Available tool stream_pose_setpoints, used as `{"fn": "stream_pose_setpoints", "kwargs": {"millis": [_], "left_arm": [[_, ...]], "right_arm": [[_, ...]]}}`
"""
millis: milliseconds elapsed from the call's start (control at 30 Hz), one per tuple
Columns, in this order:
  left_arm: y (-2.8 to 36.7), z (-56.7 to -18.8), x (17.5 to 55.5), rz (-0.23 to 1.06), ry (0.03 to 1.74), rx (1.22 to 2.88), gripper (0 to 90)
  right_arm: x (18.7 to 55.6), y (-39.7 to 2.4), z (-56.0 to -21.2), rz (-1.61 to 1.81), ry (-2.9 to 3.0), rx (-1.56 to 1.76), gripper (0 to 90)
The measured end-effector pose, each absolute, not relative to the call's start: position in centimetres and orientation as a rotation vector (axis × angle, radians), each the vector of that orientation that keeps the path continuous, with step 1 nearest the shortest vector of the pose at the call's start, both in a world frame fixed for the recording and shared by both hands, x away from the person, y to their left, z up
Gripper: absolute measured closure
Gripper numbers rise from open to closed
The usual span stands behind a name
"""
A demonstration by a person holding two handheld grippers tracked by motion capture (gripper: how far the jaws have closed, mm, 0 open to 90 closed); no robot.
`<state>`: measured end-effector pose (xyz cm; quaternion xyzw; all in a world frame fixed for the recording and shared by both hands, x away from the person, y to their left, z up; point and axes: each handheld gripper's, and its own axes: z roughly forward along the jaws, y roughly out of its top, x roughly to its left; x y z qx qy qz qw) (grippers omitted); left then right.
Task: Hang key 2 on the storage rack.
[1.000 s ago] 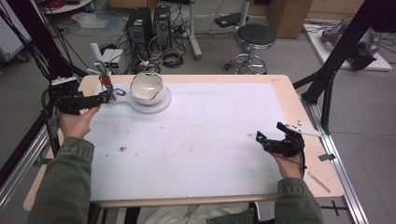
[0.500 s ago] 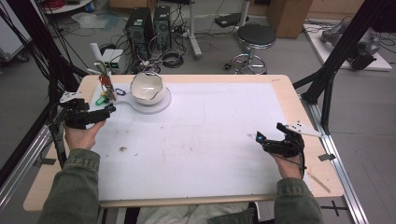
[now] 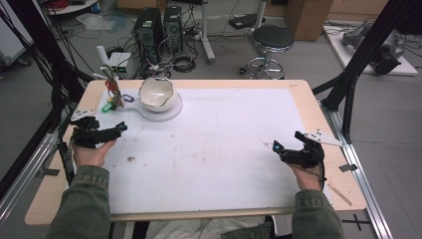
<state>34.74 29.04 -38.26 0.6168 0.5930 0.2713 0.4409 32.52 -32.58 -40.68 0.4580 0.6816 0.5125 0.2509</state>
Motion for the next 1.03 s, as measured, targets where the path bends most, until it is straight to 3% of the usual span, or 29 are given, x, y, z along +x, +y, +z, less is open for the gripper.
{"fn": "stream_pose_setpoints", "kwargs": {"millis": [267, 667, 1033], "left_arm": [[28.8, -39.0, 33.4, 0.679, 1.445, 1.528, 3.6], [29.4, -40.1, 30.3, 0.844, 1.339, 1.44, 3.6], [29.3, -40.6, 30.5, 0.839, 1.342, 1.448, 3.6]], "right_arm": [[32.4, -32.6, -40.6, 1.4, 1.849, 1.254, 0.6], [32.4, -32.7, -40.6, 1.402, 1.846, 1.252, 0.6], [32.3, -32.6, -40.6, 1.395, 1.85, 1.245, 0.6]]}}
